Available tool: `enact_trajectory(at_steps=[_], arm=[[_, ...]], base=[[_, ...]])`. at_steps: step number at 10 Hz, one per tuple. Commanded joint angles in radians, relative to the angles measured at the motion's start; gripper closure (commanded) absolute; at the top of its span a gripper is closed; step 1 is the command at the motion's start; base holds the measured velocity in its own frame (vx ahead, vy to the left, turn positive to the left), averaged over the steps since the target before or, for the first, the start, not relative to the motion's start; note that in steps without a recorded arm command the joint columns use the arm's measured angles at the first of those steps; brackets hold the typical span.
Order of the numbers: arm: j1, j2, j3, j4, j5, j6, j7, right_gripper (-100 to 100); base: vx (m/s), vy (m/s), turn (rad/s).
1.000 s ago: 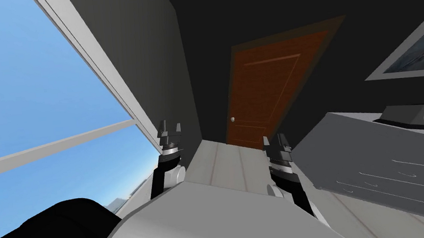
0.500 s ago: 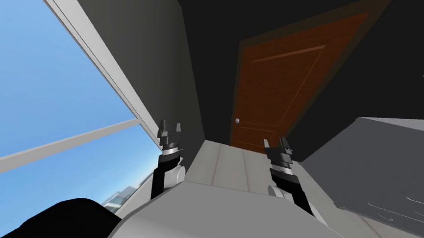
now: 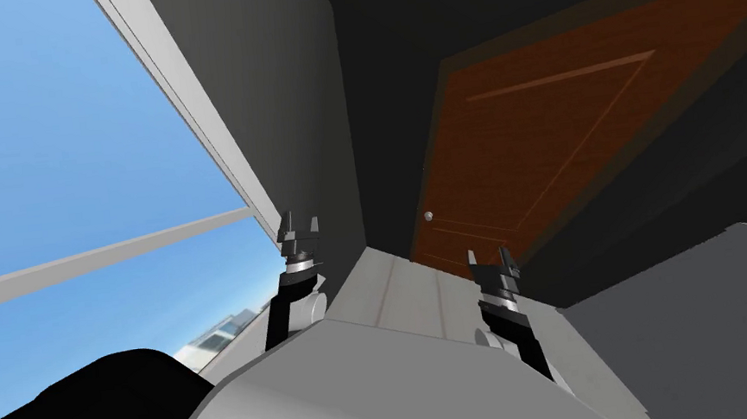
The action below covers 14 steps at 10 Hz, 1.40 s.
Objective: Pull the door open
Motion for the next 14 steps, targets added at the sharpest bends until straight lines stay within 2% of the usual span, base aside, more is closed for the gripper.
enact_trajectory(at_steps=[1, 14], arm=[[-0.013, -0.008, -0.016, 0.047, -0.024, -0.011, -0.042, -100], [-0.082, -0.027, -0.121, 0.359, -0.211, -0.071, -0.349, -100]], base=[[0.095, -0.037, 0.172], [0.092, -0.036, 0.178]])
